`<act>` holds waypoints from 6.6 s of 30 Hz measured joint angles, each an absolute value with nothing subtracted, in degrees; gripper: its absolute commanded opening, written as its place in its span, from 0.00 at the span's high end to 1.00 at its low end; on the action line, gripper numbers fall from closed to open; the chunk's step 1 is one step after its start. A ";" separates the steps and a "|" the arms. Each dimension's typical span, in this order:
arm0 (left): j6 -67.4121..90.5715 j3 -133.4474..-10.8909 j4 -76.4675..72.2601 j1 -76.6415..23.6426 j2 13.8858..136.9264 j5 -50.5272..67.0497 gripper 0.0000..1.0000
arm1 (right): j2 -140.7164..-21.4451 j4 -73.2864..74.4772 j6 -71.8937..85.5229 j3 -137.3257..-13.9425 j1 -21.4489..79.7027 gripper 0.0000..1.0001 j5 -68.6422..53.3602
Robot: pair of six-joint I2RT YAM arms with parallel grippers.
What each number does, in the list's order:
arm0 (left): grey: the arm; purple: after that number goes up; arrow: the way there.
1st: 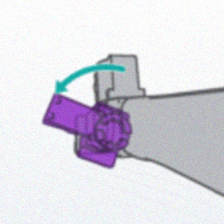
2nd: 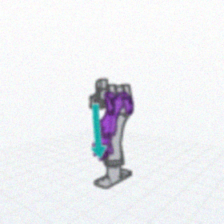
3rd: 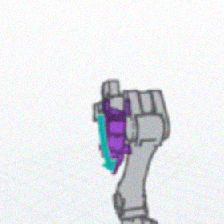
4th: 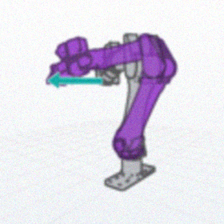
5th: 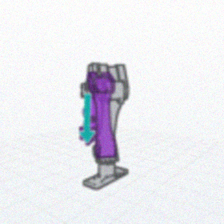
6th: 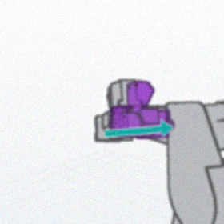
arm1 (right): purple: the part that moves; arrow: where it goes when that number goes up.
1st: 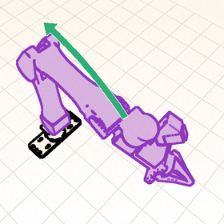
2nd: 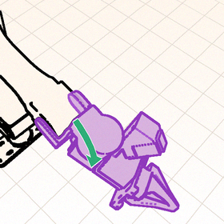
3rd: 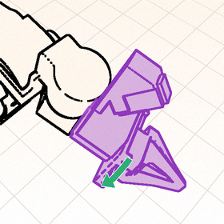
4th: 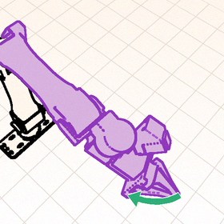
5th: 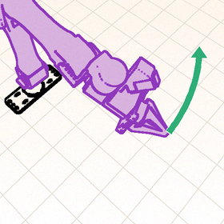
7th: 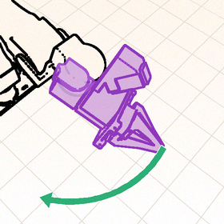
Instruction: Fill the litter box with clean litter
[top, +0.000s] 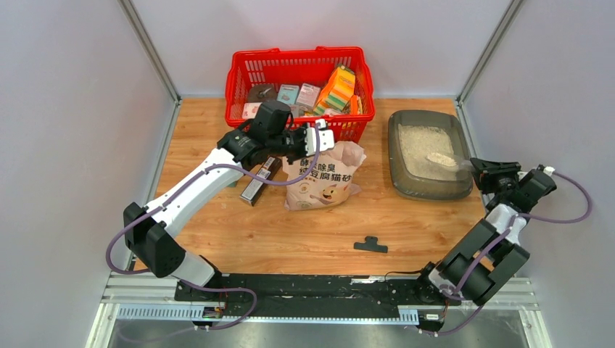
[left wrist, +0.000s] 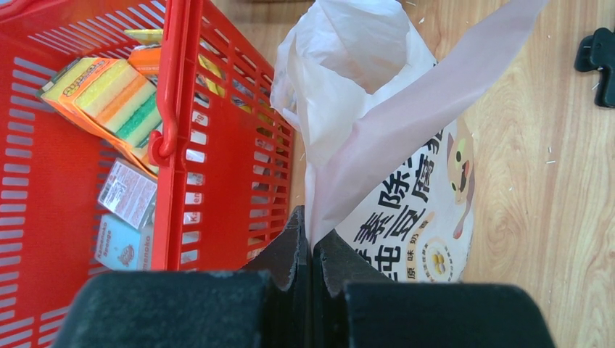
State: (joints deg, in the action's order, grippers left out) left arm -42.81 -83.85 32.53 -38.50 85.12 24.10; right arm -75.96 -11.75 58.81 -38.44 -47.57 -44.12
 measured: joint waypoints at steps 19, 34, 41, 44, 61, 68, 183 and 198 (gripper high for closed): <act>-42.39 -77.41 28.91 -38.68 79.99 27.29 1.00 | -58.70 14.55 -0.05 -52.12 -17.76 1.00 -12.95; -40.18 -72.58 25.47 -38.70 76.29 28.45 0.99 | -55.61 35.11 0.32 -62.43 -16.12 0.97 -49.63; -39.92 -71.90 24.67 -38.76 76.01 28.45 0.99 | -49.69 40.60 1.74 -46.33 -15.97 1.00 -50.50; -39.92 -71.61 24.64 -38.79 75.66 28.42 0.99 | -45.15 40.27 3.22 -40.40 -15.90 0.99 -47.35; -39.53 -70.78 24.16 -38.92 74.98 28.45 0.99 | -59.09 42.41 10.74 -40.10 -15.66 0.22 -33.61; -39.40 -70.02 23.83 -38.94 74.41 28.45 0.99 | -50.26 46.94 9.15 -47.90 -15.64 0.08 -33.32; -31.24 -72.64 32.71 -33.30 64.66 20.64 0.64 | -71.02 1.37 -13.15 -46.78 31.05 1.00 -35.31; -44.23 -84.44 37.63 -18.31 85.62 28.75 1.00 | -70.30 0.97 -13.34 -46.02 31.05 1.00 -35.00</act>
State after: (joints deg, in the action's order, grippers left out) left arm -44.23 -84.44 37.63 -18.31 85.62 28.75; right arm -70.30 0.97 -13.34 -46.02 31.05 -35.00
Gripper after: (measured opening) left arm 0.008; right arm 0.006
